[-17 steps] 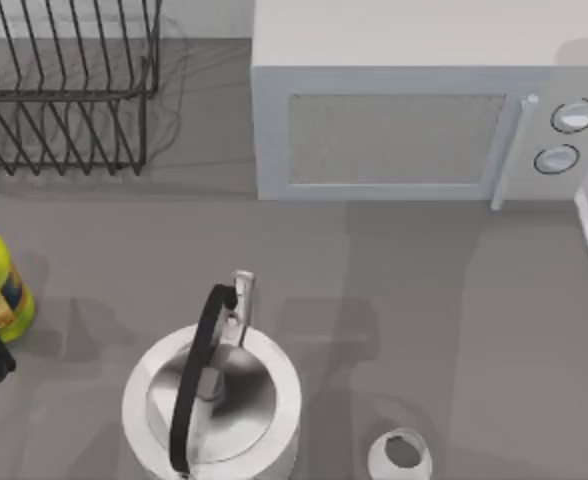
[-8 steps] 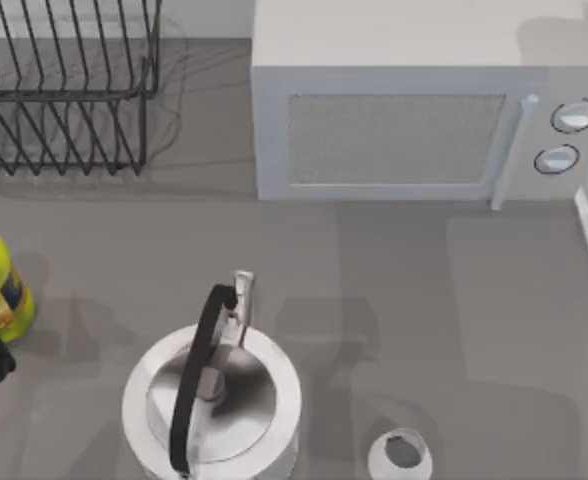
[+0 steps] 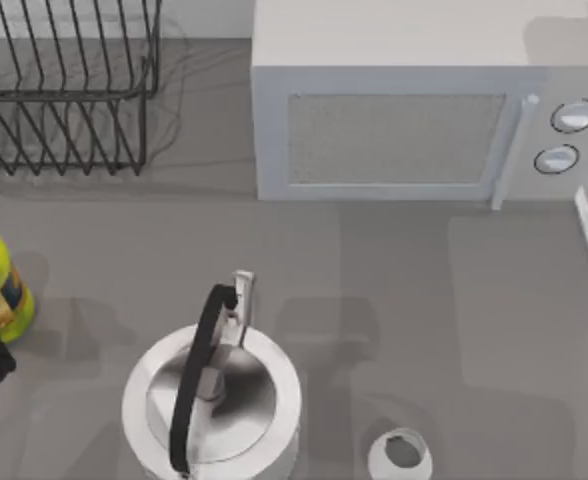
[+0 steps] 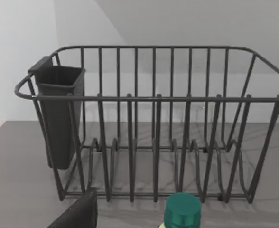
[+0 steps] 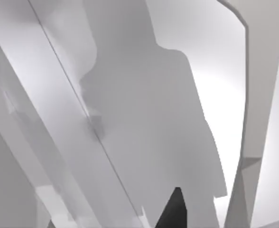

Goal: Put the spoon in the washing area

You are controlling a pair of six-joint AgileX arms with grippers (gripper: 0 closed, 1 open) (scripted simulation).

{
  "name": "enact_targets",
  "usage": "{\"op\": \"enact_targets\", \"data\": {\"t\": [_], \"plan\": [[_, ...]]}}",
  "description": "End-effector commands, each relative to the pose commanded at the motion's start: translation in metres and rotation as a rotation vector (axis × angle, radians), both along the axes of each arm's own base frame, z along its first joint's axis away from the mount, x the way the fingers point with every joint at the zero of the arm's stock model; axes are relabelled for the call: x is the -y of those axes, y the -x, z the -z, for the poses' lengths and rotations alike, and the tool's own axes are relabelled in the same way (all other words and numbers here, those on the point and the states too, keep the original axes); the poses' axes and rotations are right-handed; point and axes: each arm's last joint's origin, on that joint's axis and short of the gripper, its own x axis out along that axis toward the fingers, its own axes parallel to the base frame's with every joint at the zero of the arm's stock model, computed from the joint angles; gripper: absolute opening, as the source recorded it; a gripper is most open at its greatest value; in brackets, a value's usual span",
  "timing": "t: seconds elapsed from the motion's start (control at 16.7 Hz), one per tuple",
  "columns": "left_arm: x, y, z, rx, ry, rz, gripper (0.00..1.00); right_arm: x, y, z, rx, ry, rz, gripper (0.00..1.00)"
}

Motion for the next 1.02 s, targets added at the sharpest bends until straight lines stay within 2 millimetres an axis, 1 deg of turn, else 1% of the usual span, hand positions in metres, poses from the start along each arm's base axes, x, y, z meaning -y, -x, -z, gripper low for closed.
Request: {"op": "enact_targets", "data": {"t": [0.12, 0.36, 0.48, 0.78, 1.02], "plan": [[0.0, 0.0, 0.0, 0.0, 0.0, 0.0, 1.0, -0.001, -0.001, 0.009, -0.006, -0.001, -0.003, 0.0], [0.0, 0.0, 0.0, 0.0, 0.0, 0.0, 1.0, -0.004, 0.0, 0.034, -0.028, -0.004, -0.013, 0.0], [0.0, 0.0, 0.0, 0.0, 0.0, 0.0, 1.0, -0.005, 0.001, 0.038, -0.016, -0.001, -0.016, 0.0], [0.0, 0.0, 0.0, 0.0, 0.0, 0.0, 1.0, -0.005, 0.001, 0.039, -0.009, 0.0, -0.017, 0.0], [0.0, 0.0, 0.0, 0.0, 0.0, 0.0, 1.0, -0.005, 0.001, 0.039, -0.009, 0.0, -0.017, 0.3]]}}
